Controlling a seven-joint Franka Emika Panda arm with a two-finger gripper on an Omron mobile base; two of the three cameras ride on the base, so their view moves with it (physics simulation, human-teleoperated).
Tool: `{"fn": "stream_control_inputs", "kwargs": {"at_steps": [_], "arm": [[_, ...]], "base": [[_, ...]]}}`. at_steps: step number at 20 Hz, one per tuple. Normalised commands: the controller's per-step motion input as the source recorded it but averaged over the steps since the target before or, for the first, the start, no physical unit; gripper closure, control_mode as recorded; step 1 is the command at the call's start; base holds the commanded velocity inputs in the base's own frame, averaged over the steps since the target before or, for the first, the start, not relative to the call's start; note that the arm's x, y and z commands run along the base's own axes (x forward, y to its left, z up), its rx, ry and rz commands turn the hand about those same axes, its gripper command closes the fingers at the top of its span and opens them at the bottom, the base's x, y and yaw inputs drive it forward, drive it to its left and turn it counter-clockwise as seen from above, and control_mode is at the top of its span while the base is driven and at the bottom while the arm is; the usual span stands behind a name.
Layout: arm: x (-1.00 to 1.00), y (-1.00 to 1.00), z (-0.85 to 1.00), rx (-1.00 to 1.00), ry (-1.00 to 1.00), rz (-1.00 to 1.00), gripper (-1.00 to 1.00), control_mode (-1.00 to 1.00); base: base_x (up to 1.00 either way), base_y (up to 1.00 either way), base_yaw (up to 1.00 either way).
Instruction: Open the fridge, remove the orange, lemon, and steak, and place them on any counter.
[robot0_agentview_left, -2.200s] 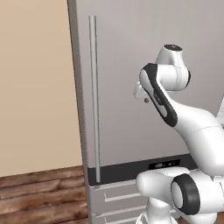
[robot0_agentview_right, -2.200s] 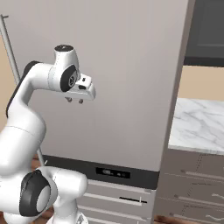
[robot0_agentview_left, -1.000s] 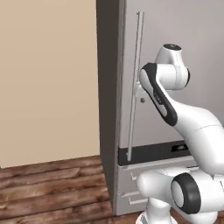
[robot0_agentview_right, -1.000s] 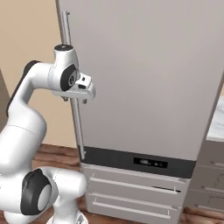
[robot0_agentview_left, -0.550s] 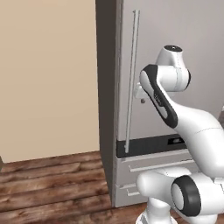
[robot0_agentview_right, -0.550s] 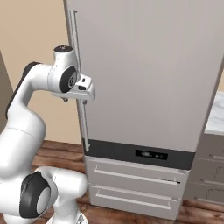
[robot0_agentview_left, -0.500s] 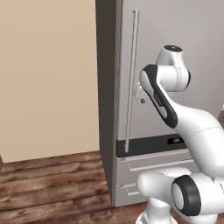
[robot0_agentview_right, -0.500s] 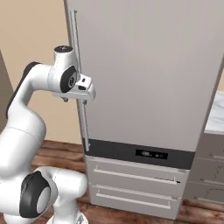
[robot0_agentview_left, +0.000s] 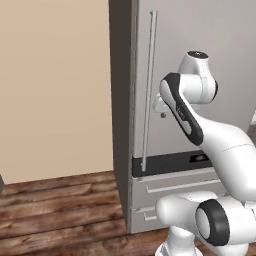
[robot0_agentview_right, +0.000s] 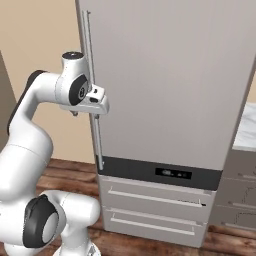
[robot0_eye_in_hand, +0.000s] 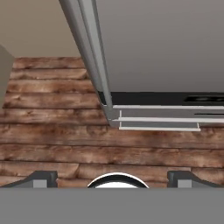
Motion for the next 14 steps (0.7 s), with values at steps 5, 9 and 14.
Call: {"fn": "stream_control_inputs", "kwargs": {"at_steps": [5,9,14], "arm": [[0.00,0.00,0.00,0.00,0.00,0.00,-1.00,1.00],[0.00,0.08,0.00,0.00,-0.12,0.01,-1.00,-1.00],[0.00,0.05,0.02,-0.01,-0.30,0.00,-1.00,-1.00]], "base": [[-0.01,0.03,0.00],[0.00,0.03,0.00],[0.00,0.00,0.00]]}}
